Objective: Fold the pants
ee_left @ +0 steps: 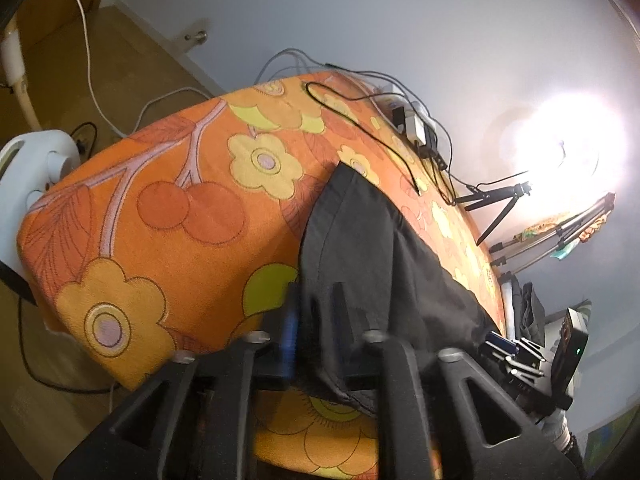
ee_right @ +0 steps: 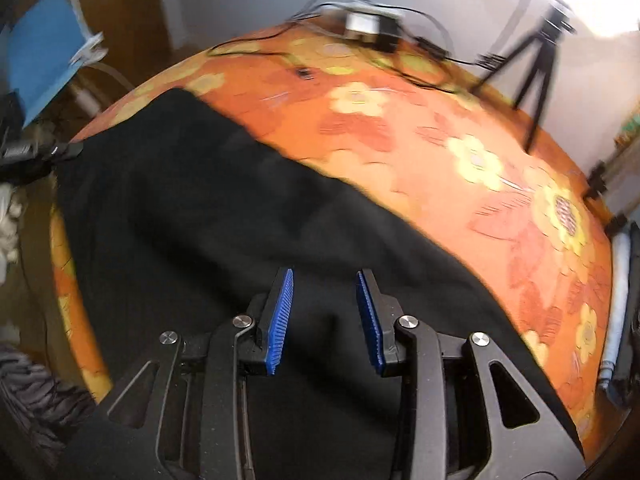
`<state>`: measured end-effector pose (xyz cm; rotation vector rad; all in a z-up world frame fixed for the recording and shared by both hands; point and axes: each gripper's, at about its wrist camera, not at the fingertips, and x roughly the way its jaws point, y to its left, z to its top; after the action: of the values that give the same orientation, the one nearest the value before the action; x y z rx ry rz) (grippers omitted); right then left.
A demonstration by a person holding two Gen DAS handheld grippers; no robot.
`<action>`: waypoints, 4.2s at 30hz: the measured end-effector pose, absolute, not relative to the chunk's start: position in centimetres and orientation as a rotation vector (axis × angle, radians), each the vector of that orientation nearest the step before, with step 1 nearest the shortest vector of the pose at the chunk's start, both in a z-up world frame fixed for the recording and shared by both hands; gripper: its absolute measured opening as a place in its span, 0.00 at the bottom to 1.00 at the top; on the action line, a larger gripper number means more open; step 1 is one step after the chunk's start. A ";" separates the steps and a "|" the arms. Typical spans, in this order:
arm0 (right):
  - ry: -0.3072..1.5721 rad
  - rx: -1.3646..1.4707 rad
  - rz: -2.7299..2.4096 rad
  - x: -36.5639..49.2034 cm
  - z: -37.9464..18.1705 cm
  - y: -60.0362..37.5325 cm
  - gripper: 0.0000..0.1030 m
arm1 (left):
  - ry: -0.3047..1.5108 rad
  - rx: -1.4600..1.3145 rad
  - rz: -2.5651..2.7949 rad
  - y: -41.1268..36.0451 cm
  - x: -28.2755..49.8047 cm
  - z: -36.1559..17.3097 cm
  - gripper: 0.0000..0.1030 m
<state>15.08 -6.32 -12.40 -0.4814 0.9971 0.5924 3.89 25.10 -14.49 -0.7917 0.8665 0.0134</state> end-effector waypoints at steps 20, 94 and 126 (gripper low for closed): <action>1.092 -0.189 0.846 16.0 -7.5 8.3 0.61 | 0.852 -0.714 -0.052 22.7 4.5 -13.4 0.13; 1.130 -0.035 0.637 18.5 -2.5 -1.0 0.04 | 0.768 -0.304 -0.378 2.1 5.4 -3.6 0.20; 1.137 0.199 0.235 13.0 -9.7 -38.6 0.04 | 0.986 -0.210 -0.793 -18.5 5.2 -5.2 0.33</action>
<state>12.97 -38.57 -9.68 0.1992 1.1371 0.2351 5.16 -18.48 -5.25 -0.2096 0.9862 -0.7935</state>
